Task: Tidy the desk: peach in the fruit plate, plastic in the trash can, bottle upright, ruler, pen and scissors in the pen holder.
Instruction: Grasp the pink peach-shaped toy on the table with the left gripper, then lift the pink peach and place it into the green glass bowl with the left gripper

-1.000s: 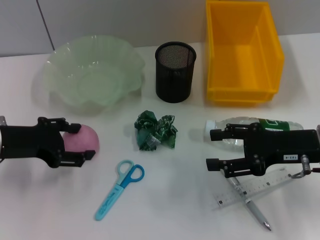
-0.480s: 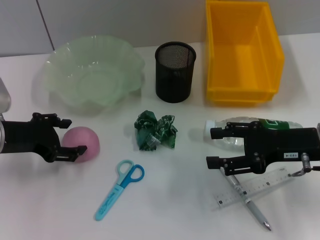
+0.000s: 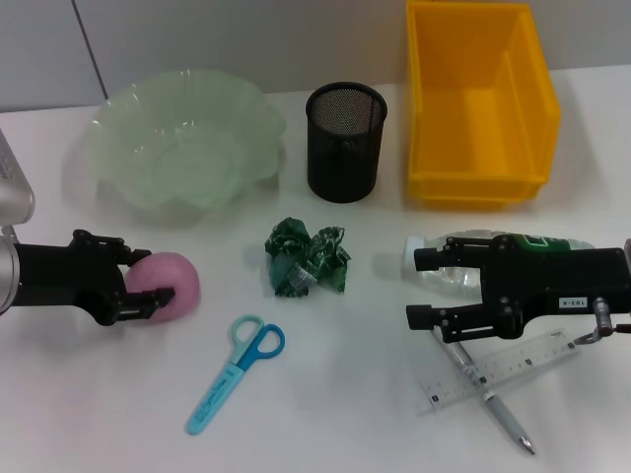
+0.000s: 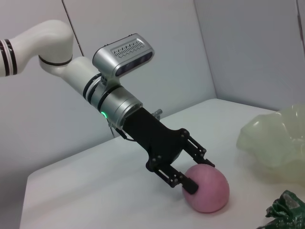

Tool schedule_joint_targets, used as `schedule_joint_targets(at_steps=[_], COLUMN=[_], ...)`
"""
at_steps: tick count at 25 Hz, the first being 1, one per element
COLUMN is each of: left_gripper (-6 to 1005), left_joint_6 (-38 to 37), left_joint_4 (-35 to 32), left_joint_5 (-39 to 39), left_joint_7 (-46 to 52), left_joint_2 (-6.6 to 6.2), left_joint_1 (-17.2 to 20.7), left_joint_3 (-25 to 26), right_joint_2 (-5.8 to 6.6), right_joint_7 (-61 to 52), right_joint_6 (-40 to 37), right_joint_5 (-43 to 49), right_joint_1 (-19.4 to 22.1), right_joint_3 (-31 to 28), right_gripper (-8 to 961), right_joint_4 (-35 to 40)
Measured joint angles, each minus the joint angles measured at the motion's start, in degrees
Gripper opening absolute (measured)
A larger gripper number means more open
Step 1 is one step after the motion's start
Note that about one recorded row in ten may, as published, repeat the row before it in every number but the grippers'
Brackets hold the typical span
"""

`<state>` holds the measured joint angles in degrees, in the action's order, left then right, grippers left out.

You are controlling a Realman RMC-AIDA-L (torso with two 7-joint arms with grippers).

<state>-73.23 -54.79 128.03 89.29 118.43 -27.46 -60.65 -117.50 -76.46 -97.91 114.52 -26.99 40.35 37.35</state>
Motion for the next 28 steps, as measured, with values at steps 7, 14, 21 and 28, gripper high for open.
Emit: schedule_joint_targets(at_steps=[7,14,21,28], left_gripper=[554,307,266,225], left_joint_6=[-1.12,-6.46,7.55,24.61], left_joint_4=[0.04,0.46,8.51,16.54], left_joint_5=[-0.68,-16.5,-29.64,-29.92], left_joint_7=[0.32,-1.62,-6.97,-8.77], left_joint_2=[-0.04,-0.36,-0.07,0.16], left_joint_1=[-0.2,-0.25,-3.06,-8.88], left_joint_3=[0.24,7.53,9.16,5.21], right_joint_2=[0.0,0.0,-0.12,-0.18], right_joint_7=[0.0,0.0,0.0,0.0], right_joint_6=[0.2,0.43,0.52,0.54], right_joint_5=[-0.08,-0.09,-0.28,-0.28], right_joint_1=[0.03,0.24,0.27,0.02], right_joint_3=[-0.1,-0.11,-0.1,-0.1], right_gripper=[834,834,834,833], right_joint_4=[0.06,-0.03,0.02,0.01])
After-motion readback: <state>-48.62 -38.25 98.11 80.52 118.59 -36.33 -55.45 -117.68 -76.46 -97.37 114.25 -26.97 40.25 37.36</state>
